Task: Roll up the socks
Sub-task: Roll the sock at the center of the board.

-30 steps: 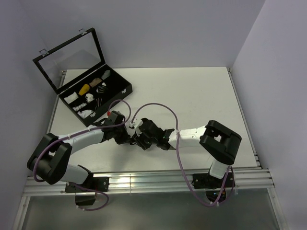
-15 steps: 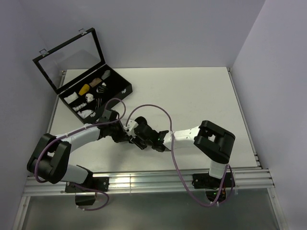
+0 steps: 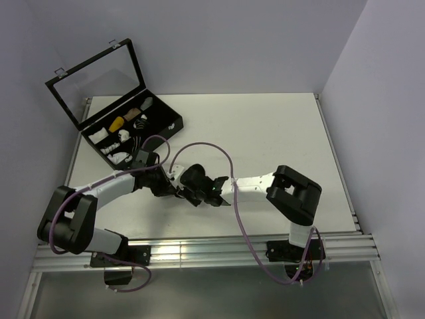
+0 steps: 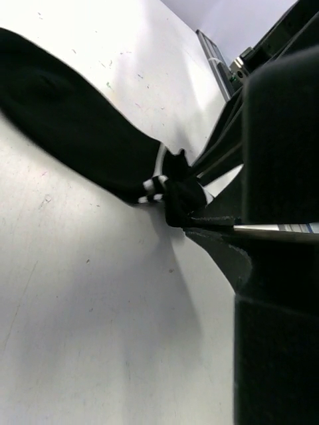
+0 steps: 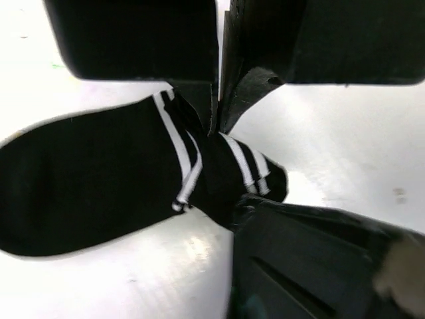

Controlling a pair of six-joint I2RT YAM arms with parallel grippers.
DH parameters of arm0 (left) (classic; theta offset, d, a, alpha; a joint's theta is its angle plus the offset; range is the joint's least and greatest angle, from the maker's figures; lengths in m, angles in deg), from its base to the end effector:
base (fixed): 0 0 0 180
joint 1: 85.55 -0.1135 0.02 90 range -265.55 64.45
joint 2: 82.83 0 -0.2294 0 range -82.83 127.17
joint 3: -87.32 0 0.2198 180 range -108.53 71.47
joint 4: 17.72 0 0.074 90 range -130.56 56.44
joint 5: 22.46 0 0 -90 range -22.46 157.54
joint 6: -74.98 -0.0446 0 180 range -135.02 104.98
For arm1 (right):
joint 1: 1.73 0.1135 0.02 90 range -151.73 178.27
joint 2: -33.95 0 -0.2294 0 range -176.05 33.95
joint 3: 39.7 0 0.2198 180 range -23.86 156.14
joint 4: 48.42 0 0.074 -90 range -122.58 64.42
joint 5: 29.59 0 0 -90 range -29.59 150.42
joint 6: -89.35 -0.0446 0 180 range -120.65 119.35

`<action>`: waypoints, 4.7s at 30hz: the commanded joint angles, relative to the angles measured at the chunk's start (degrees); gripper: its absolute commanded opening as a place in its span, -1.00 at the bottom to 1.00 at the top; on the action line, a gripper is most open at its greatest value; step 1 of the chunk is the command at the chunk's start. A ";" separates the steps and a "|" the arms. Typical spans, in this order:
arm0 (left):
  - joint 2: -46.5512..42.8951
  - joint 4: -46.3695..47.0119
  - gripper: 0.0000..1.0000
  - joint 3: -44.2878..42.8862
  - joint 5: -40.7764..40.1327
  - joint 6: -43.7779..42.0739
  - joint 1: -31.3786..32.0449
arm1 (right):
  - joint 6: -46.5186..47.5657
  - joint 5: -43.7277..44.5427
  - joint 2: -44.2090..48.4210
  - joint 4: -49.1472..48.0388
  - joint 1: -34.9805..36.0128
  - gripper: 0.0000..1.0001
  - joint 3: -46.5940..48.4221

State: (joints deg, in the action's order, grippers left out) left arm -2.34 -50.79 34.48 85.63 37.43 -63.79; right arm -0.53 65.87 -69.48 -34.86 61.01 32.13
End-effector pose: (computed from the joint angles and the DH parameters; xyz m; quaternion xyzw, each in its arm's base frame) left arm 0.2119 -0.0995 0.1362 -0.2145 0.9320 -0.2719 0.1073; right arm 0.1613 0.3038 0.1375 -0.4660 0.7974 0.1604 0.3484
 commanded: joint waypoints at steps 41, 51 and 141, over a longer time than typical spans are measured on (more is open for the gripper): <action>-14.49 22.59 0.48 15.81 -12.99 -0.50 8.30 | -17.96 -53.44 -19.43 21.71 -21.78 -1.00 20.21; -8.34 21.54 0.14 14.49 -15.01 0.20 9.09 | -18.31 -53.44 -19.52 20.57 -21.78 -1.00 19.86; -3.50 13.65 0.00 11.33 -12.54 6.97 9.61 | -27.80 -58.19 -18.38 -3.60 -25.30 -1.00 3.52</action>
State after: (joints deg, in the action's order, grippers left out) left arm -8.31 -30.99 46.57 76.97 44.66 -55.16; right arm -29.16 3.53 -85.50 -39.84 36.84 36.19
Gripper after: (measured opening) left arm 0.523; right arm 0.026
